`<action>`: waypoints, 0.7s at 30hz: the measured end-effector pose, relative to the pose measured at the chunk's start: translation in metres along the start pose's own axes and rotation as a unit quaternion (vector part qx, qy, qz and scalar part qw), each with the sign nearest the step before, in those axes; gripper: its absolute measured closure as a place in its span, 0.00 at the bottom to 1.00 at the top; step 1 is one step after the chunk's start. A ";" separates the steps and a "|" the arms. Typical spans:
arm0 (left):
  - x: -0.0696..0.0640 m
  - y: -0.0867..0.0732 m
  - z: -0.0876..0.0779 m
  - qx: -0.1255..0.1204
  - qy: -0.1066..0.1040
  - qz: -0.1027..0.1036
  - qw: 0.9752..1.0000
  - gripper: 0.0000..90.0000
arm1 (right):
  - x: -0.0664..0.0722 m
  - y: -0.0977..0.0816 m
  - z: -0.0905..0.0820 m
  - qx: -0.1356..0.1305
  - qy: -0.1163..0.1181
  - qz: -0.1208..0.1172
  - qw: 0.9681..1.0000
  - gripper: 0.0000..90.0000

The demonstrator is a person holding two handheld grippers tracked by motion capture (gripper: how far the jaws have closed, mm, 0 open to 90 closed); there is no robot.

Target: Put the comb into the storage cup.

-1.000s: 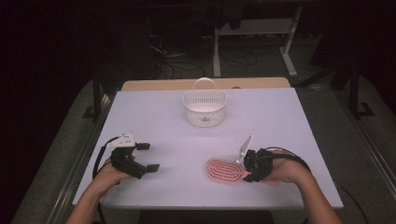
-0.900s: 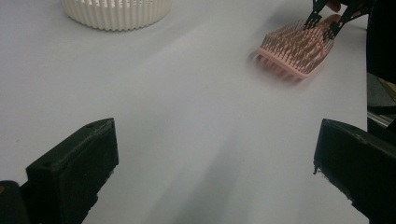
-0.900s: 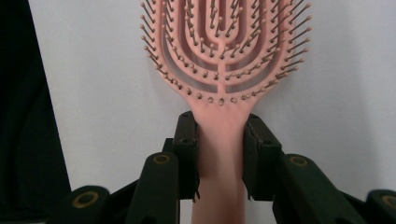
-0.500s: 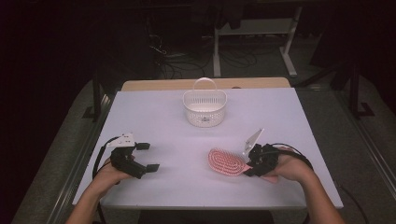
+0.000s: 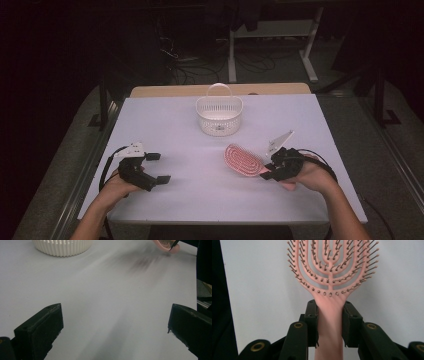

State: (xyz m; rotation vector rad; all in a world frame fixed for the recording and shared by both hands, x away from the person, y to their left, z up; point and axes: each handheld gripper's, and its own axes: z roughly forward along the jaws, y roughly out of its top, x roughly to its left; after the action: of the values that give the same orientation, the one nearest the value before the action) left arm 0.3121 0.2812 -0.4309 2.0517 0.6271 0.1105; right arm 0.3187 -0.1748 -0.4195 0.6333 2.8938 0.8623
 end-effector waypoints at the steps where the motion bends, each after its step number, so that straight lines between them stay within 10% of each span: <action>1: 0.000 0.000 0.000 0.000 0.000 0.001 1.000 0.00 | -0.001 0.000 -0.001 -0.006 -0.004 -0.002 1.000 0.76; 21: 0.000 0.000 0.002 -0.001 0.000 -0.004 1.000 0.00 | -0.009 -0.002 -0.016 -0.100 -0.044 0.049 0.993 0.76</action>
State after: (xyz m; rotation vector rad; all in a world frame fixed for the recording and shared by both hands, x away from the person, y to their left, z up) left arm 0.3130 0.2793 -0.4320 2.0481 0.6345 0.1070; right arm 0.3233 -0.1883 -0.4076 0.7770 2.6727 1.0887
